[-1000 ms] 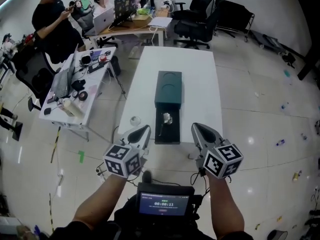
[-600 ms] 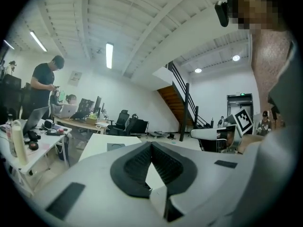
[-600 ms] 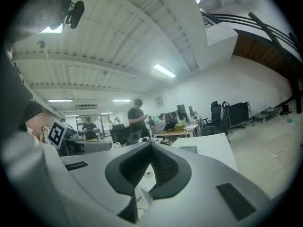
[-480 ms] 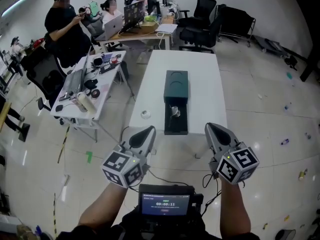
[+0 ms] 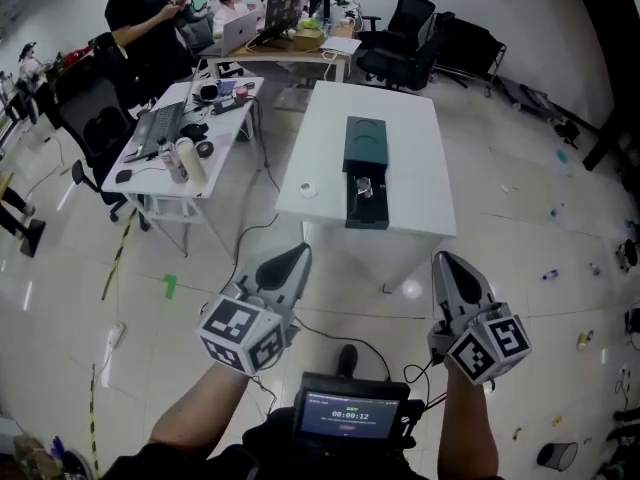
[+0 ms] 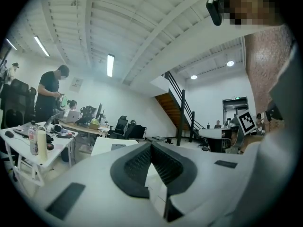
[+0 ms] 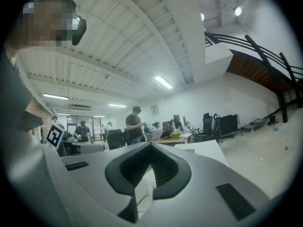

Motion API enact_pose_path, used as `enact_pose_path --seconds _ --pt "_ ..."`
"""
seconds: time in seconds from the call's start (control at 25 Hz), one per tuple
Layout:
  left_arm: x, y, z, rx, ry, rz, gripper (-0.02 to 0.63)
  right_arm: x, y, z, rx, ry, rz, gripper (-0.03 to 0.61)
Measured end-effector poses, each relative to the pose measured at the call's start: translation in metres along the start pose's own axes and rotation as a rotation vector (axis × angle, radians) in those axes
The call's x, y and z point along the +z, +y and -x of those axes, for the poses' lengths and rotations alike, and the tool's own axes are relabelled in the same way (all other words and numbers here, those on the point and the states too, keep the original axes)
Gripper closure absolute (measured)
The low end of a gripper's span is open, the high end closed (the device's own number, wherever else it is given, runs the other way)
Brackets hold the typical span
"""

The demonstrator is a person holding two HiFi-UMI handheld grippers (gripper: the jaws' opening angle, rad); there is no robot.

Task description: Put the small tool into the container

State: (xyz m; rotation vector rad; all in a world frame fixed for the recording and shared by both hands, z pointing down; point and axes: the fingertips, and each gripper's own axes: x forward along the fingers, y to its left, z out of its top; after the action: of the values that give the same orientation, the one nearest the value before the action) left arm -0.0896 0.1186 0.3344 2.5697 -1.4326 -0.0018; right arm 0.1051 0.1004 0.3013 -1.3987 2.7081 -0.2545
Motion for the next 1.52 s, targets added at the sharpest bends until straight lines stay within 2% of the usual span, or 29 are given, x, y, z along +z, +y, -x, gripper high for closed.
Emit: enact_pose_path --seconds 0.12,0.24,0.4,0.96,1.52 --pt "-0.004 -0.027 0.029 -0.044 0.021 -0.004 0.595 0.007 0.022 0.04 -0.042 -0.002 0.012 0.581" --pt "0.003 -0.06 0.05 -0.085 0.037 -0.04 0.595 0.019 0.035 0.077 -0.065 -0.003 0.047 0.581" --pt "0.011 -0.094 0.061 -0.128 0.013 -0.068 0.595 0.034 0.039 0.107 -0.079 -0.012 0.096 0.581" --pt "0.022 -0.179 0.036 -0.071 -0.017 -0.067 0.594 0.056 -0.02 0.183 -0.04 -0.003 0.082 0.581" --pt "0.016 -0.192 0.029 0.003 -0.015 -0.086 0.595 0.053 -0.038 0.187 0.03 0.014 0.105 0.581"
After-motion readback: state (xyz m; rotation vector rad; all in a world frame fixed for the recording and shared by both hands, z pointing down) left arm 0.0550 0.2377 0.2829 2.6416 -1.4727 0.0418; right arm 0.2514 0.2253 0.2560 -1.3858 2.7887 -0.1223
